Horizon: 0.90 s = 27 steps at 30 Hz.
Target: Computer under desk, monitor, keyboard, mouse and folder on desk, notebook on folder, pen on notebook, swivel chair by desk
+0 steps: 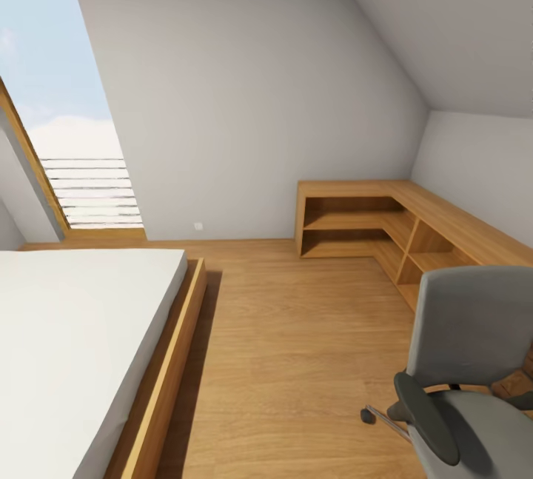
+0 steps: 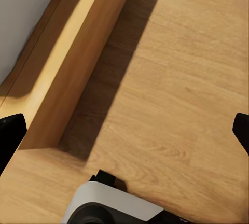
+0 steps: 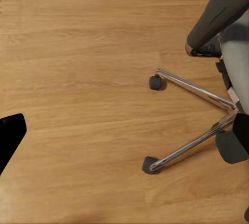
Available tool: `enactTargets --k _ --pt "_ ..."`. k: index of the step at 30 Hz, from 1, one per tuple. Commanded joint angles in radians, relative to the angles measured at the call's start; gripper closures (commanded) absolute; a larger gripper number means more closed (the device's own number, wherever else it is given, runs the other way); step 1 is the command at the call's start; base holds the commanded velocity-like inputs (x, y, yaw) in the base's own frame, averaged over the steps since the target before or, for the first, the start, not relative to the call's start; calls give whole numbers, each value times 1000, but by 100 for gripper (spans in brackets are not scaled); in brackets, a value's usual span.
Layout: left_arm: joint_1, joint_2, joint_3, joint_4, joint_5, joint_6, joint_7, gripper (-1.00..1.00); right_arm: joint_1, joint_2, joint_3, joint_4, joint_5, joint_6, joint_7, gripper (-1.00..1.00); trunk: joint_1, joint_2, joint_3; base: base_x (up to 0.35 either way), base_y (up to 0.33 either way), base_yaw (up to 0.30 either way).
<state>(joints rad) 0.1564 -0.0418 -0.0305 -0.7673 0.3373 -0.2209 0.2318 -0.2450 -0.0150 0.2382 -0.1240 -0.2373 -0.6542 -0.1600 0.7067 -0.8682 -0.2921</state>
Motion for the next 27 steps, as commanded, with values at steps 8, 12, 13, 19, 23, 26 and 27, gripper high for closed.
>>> enactTargets --k 8,12,13,19,23,26,27 --pt "0 0 -3 -1 8 -3 4 -100 0 0 9 1 -7 -2 -4 -100 0 -1 12 0 115 0" --pt "0 0 -3 -1 8 -3 4 -100 0 0 9 1 -7 -2 -4 -100 0 -1 18 0 233 0" --pt "0 0 -3 -1 8 -3 4 -100 0 0 9 0 -7 -2 -4 -100 0 -1 19 0 164 0" --pt "0 0 -4 -1 8 -3 4 -100 0 0 9 0 -7 -2 -4 -100 0 -1 29 0 81 0" --pt "0 0 -4 -1 8 -3 4 -100 0 0 9 0 -7 -2 -5 -100 0 -1 35 0 25 0" --pt "0 0 -4 -1 8 -3 4 -100 0 0 9 0 -7 -2 -5 -100 0 -1 40 0 11 0" --pt "0 0 -5 -1 8 -3 4 -100 0 0 9 0 -7 -2 -5 -100 0 -1 42 0 7 0"
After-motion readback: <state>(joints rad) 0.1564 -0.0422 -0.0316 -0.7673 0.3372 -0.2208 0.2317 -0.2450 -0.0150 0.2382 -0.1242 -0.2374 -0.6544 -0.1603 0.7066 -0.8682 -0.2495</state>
